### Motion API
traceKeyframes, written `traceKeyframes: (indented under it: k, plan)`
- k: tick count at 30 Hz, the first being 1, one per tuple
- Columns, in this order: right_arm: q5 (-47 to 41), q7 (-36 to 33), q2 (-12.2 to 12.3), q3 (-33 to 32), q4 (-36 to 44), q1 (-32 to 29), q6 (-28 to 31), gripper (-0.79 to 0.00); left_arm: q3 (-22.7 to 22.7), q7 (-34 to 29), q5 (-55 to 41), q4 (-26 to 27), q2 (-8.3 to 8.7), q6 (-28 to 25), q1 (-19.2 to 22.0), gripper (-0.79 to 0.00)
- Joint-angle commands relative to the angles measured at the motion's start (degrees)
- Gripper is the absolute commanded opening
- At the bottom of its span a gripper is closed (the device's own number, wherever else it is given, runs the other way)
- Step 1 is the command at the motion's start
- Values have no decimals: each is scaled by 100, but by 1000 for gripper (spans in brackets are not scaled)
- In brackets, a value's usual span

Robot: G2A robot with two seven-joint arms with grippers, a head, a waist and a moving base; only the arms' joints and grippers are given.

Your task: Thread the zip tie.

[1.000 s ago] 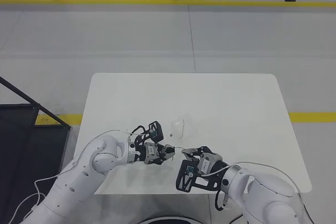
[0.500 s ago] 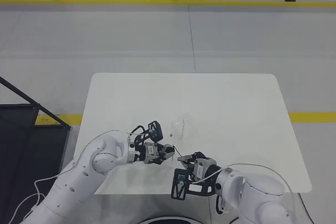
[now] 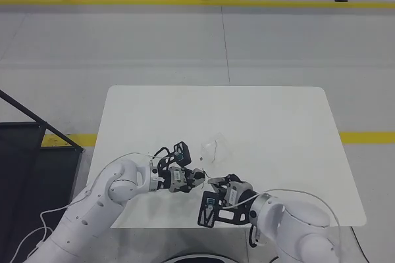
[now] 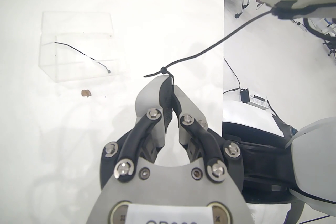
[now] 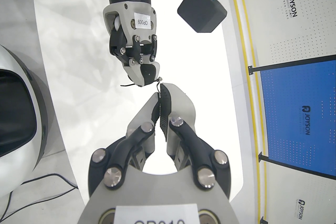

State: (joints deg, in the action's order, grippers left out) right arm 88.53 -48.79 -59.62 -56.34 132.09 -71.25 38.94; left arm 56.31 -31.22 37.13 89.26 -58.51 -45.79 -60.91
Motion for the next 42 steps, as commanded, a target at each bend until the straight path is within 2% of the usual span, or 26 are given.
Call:
traceKeyframes:
  k: [1, 14, 15, 16, 17, 23, 28, 31, 42]
  plan:
    - [-10, -78, -8, 69, -46, 39, 98, -785, -4, 3, -1, 2, 0, -7, 2, -785]
    - [12, -49, -75, 135, -131, 108, -287, -785, 41, 125, 21, 25, 7, 51, -15, -785]
    - [-5, 3, -77, 121, -127, 92, -312, -366, 65, 183, 7, 25, 6, 107, -29, -785]
    - [-19, 50, -76, 102, -130, 70, -323, -22, 80, 227, 5, 32, 5, 160, -45, -785]
    - [-41, 112, -73, 74, -128, 44, -328, 0, 93, 255, 15, 38, 5, 199, -53, -785]
    - [-273, 774, -20, -361, -121, -320, -472, 0, 220, 653, 52, 67, 1, 370, -148, -785]
    - [-772, 1948, 51, -962, -377, -968, -668, 0, 372, 1162, 142, 132, 1, 372, -276, -785]
    - [-1376, 2672, 84, -1295, -776, -1327, -579, 0, 433, 1451, 279, 215, 1, 342, -380, -785]
    - [-1398, 2684, 82, -1281, -794, -1336, -589, 0, 498, 2189, 680, 419, -38, 470, -664, -785]
